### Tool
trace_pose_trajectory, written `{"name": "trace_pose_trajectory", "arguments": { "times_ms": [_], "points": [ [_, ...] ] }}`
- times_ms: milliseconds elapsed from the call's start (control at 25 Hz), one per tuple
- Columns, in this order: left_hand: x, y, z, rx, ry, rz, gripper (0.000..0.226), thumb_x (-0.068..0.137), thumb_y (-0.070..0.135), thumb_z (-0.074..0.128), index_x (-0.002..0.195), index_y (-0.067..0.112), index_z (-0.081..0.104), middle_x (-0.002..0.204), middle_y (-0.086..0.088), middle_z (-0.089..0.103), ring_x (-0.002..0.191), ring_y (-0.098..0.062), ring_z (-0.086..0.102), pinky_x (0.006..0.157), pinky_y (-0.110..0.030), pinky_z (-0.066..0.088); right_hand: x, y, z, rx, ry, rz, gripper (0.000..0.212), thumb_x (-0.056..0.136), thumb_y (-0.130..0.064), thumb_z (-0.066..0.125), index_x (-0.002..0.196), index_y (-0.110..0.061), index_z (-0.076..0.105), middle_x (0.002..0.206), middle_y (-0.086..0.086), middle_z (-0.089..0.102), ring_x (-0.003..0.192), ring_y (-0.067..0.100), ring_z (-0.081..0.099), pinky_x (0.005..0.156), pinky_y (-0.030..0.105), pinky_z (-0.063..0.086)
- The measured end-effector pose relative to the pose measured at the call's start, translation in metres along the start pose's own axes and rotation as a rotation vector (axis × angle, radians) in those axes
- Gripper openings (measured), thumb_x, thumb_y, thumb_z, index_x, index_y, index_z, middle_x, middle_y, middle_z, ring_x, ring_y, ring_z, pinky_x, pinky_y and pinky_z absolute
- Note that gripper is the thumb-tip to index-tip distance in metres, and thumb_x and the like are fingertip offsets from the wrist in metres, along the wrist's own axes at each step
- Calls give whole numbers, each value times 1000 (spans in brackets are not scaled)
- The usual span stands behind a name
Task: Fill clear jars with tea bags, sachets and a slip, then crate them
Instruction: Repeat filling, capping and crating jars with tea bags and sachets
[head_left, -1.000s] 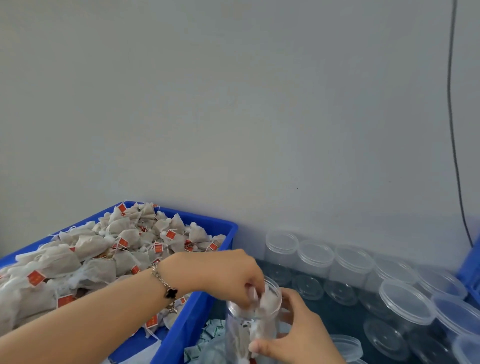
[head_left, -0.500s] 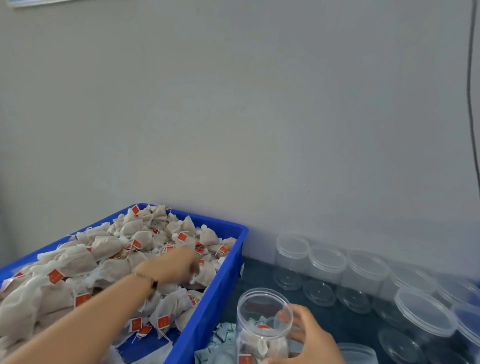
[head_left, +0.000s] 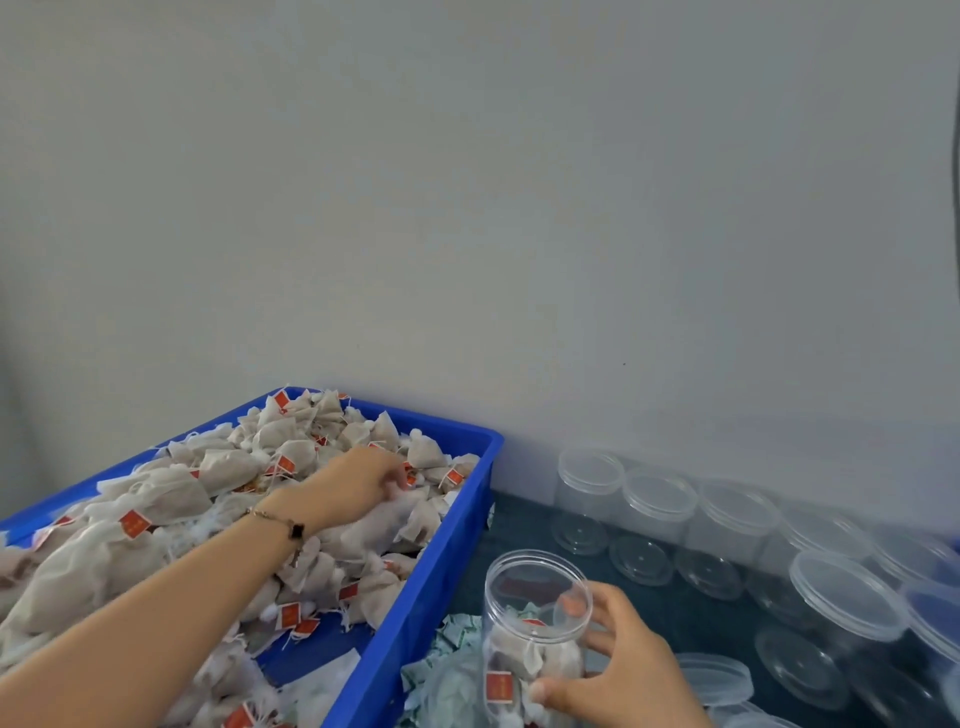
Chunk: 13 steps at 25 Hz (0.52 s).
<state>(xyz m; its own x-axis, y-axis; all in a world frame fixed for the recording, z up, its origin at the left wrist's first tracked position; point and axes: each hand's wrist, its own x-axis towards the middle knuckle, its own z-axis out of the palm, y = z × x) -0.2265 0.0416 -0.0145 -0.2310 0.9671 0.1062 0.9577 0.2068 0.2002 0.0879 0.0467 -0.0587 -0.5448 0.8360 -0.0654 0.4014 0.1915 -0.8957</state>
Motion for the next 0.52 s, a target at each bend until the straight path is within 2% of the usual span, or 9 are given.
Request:
{"name": "trace_pose_trajectory", "arguments": {
  "times_ms": [120,280,360,520],
  "points": [
    [-17,19,-38,-124,129,55,20,95,7,51,98,19,67,96,7,60,83,-7,52,69,-12,37,-14,-5,0,-23,4,-35,94,38,-46,92,117,-41,40,108,-32,48,94,-13,50,93,18,46],
    [-49,54,-82,-387,212,122,15,92,6,58,89,18,68,93,0,62,74,-10,54,57,-6,43,-44,-15,0,-54,26,-107,98,43,-43,93,126,-36,39,116,-27,51,103,-8,52,93,17,44],
    [-63,70,-97,-391,176,125,14,93,6,57,97,12,69,99,-6,62,75,-9,54,53,-8,45,-56,-18,0,-52,13,-115,100,44,-44,92,128,-33,40,123,-21,52,107,-3,53,96,21,45],
    [-93,104,-116,-509,4,184,13,94,8,57,98,14,68,97,0,62,74,-6,59,55,-15,50,-75,-24,2,-36,17,-152,94,46,-45,91,124,-37,39,115,-28,51,98,-13,51,75,1,41]
  ]
}}
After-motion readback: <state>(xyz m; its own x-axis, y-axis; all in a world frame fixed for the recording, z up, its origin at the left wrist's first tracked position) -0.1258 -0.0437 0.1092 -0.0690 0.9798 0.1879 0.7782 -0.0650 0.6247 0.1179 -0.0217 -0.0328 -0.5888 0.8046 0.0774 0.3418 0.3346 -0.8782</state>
